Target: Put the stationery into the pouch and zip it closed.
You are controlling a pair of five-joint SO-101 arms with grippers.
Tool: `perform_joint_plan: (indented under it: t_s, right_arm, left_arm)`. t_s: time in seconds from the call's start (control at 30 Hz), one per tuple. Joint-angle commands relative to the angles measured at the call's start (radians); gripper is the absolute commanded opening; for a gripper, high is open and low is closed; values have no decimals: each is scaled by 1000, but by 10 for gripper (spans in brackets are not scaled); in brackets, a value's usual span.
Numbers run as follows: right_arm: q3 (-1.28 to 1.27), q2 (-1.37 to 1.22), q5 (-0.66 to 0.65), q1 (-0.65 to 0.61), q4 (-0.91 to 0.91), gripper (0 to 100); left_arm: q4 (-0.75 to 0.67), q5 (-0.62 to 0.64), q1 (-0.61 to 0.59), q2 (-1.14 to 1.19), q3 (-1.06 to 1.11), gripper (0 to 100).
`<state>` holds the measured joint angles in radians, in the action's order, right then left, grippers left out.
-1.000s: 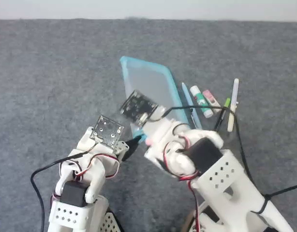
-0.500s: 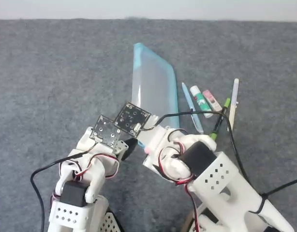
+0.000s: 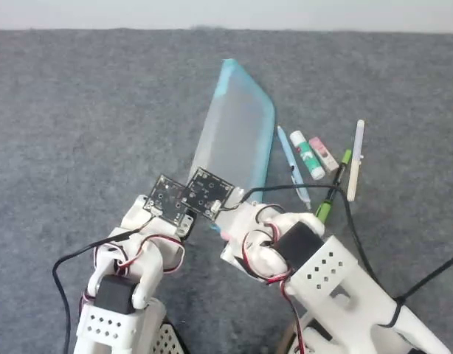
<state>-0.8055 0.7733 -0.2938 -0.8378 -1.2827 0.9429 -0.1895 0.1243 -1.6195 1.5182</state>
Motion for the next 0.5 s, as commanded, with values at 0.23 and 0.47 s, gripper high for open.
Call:
perform_joint_plan:
  t_s: [0.23,0.47]
  right_arm:
    - [-133,22,-28,28,15,6]
    - [-12,24,-31,58,-54,6]
  left_arm:
    - [-43,14,-87,-14,-22,90]
    - [-68,14,-81,-18,8,152]
